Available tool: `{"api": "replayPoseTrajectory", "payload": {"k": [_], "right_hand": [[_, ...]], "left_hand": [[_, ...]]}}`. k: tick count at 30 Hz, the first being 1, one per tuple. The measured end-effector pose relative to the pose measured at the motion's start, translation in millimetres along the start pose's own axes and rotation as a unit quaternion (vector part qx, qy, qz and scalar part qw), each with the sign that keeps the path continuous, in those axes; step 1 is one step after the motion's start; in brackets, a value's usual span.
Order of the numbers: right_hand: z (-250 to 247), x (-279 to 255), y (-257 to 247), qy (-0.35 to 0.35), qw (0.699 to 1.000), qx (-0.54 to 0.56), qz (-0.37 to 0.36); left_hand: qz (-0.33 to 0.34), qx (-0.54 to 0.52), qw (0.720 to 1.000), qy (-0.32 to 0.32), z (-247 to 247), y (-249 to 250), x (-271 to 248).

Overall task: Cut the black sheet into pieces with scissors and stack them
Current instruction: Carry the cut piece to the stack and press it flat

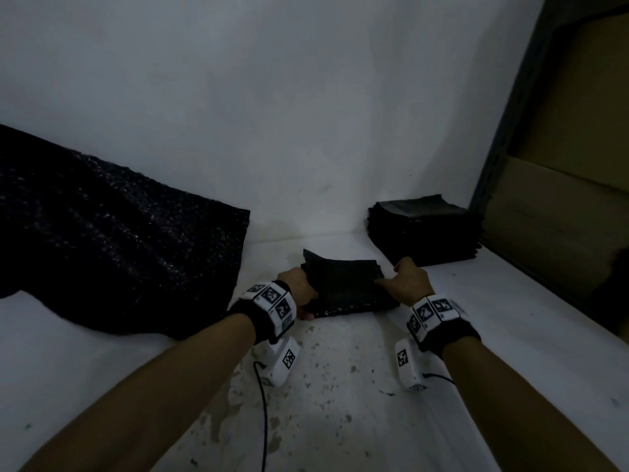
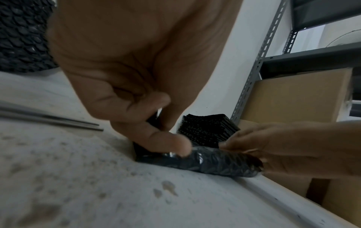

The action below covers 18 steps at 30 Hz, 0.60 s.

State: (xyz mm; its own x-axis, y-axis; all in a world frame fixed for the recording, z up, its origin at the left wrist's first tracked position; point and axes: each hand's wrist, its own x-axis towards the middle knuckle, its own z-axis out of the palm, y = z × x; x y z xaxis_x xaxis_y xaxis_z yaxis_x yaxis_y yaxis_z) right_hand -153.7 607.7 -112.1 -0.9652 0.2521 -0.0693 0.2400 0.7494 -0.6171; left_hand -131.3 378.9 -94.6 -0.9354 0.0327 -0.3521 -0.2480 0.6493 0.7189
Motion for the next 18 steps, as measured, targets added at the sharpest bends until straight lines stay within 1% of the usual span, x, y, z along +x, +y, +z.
{"api": "replayPoseTrajectory", "payload": {"k": [1,2,4,7,10,13,16,18], "right_hand": [[-1,0,-2,0.000,1.000,-0.012,0.009],[-3,-3,-6,-0.015,0.999,-0.036,0.017],[-7,-6,-13,-0.071,0.994,-0.073,0.039],[-9,-4,-17,-0.114,0.991,-0.056,0.051],[-11,-1,-19,-0.125,0.989,-0.026,0.078],[-23,-8,-22,-0.137,0.986,-0.010,0.091],[-27,-13,-21,-0.146,0.984,0.013,0.098],[-26,-13,-19,-0.151,0.983,0.025,0.100]], "left_hand": [[-0.010,-0.004,1.000,-0.002,0,1,-2],[-0.013,-0.001,1.000,0.003,0,0,-1],[-0.011,0.031,0.999,0.011,-1,0,-1],[-0.011,0.044,0.999,0.021,2,-3,1],[-0.002,0.059,0.998,0.032,5,-6,5],[0.027,0.139,0.988,0.067,6,-6,5],[0.043,0.192,0.978,0.075,10,-6,5],[0.048,0.209,0.974,0.077,10,-7,7]]}}
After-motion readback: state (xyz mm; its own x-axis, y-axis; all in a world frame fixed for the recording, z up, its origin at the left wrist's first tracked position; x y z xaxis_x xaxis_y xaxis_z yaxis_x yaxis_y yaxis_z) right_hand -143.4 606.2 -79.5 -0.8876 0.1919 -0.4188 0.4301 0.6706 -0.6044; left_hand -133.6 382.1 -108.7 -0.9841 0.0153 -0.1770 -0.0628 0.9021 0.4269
